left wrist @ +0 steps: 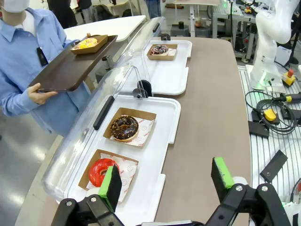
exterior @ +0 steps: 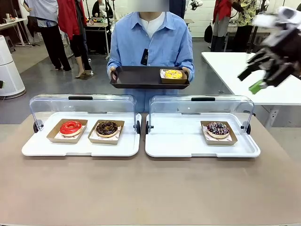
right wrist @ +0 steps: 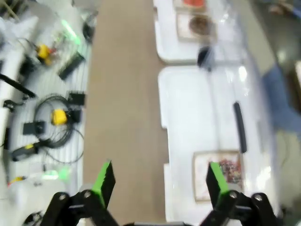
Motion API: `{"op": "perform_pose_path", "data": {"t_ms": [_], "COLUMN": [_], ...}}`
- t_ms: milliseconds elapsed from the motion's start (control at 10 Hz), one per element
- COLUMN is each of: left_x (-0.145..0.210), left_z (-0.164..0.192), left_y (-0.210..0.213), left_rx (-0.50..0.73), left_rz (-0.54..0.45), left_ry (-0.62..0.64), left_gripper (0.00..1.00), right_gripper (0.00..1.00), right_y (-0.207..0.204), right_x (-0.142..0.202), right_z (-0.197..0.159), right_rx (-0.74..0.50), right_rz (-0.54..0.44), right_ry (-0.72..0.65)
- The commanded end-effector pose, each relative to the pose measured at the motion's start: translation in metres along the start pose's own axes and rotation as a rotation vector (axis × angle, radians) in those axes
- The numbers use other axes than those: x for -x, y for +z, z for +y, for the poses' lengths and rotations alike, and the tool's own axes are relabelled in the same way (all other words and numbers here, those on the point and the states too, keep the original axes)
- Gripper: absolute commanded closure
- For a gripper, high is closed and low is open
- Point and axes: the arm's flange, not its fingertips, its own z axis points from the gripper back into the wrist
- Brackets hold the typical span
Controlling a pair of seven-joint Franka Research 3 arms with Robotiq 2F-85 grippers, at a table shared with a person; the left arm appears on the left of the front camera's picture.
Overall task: Provide the desired donut to the person.
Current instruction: Place the picked Paper togo box onto the Handle tray extended by the person.
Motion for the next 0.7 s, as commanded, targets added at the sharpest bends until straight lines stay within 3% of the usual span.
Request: {"op": "perform_pose_path", "data": {"t_ms": [0, 100, 200, 300, 400, 500, 600], "left_x": [-0.001, -0.001, -0.001, -0.001, -0.001, -0.001, -0.001], "left_z": [-0.001, -0.001, -0.001, -0.001, -0.001, -0.001, -0.001], "left_y": [0.001, 0.001, 0.001, 0.001, 0.001, 0.001, 0.001], "left_rx": [0.001, 0.001, 0.001, 0.001, 0.001, 0.001, 0.001], "left_rz": [-0.012, -0.012, -0.012, -0.012, -0.012, -0.012, -0.012], "left_ry": [-0.006, -0.006, -0.006, -0.006, -0.006, -0.006, -0.006], "left_gripper": [0.00, 0.00, 0.00, 0.00, 0.00, 0.00, 0.00], "right_gripper": [0.00, 0.00, 0.00, 0.00, 0.00, 0.00, 0.00], "right_y": [0.012, 0.015, 0.013, 0.010, 0.013, 0.016, 0.017], "right_x": [0.053, 0.078, 0.100, 0.119, 0.118, 0.109, 0.127], "right_z": [0.009, 0.012, 0.013, 0.017, 0.022, 0.022, 0.024], "right_rx": [-0.047, 0.019, 0.006, -0.012, -0.010, 0.025, 0.003], "right_rz": [-0.231, -0.303, -0.341, -0.376, -0.359, -0.310, -0.358], "right_ry": [0.057, 0.053, -0.040, -0.017, 0.024, -0.047, -0.017]}}
